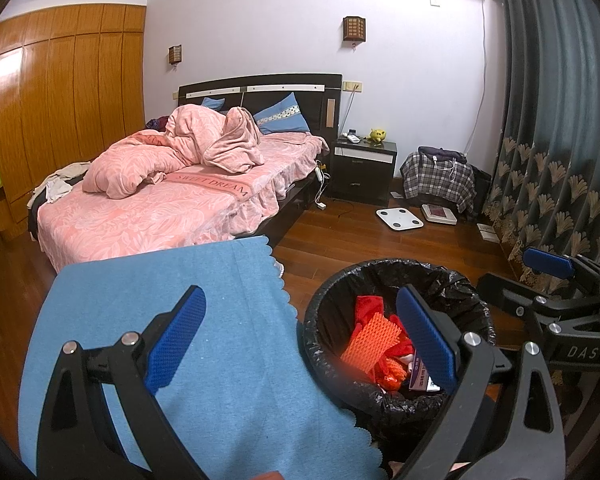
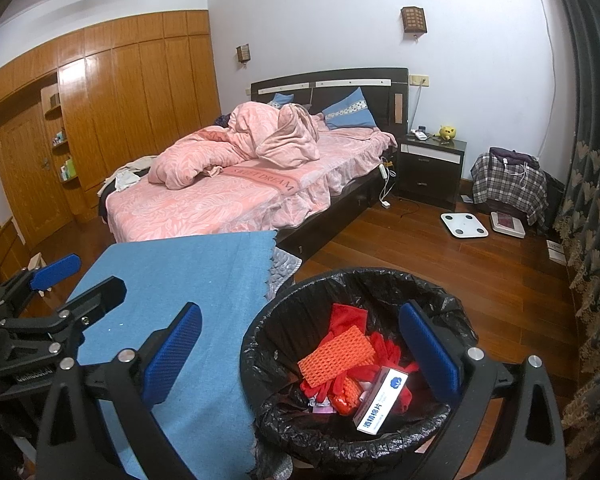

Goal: Collect trash

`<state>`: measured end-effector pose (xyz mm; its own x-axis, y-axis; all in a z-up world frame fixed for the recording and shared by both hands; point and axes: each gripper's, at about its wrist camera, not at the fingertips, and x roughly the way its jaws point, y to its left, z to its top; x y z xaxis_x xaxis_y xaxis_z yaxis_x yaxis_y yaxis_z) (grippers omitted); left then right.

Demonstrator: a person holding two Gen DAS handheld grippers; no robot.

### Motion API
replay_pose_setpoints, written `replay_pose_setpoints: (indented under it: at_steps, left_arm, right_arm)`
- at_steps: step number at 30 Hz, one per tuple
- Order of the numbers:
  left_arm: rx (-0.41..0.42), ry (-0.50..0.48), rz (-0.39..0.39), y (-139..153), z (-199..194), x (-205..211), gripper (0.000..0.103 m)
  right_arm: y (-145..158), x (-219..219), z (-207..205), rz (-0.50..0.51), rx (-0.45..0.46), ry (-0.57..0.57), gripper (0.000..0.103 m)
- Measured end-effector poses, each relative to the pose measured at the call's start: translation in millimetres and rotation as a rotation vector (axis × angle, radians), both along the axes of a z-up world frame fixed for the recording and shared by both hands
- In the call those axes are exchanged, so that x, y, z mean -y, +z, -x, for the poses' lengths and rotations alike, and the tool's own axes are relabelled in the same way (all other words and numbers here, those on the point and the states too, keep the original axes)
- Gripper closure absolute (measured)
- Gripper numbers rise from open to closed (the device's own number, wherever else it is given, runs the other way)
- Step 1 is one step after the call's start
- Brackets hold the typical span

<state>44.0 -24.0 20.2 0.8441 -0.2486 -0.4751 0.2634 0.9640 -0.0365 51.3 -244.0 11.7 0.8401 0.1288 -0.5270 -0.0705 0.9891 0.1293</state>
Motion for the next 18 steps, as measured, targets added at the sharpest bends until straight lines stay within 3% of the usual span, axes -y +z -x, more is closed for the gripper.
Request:
replay_pose_setpoints:
  at_steps: [18]
  left_arm:
    - [-0.002,0.0,-0.003,2.0,0.6,-1.0,0.009]
  right_arm:
    - [0.5,-0.2,-0.5,0.0,-0.001,-0.001,0.006]
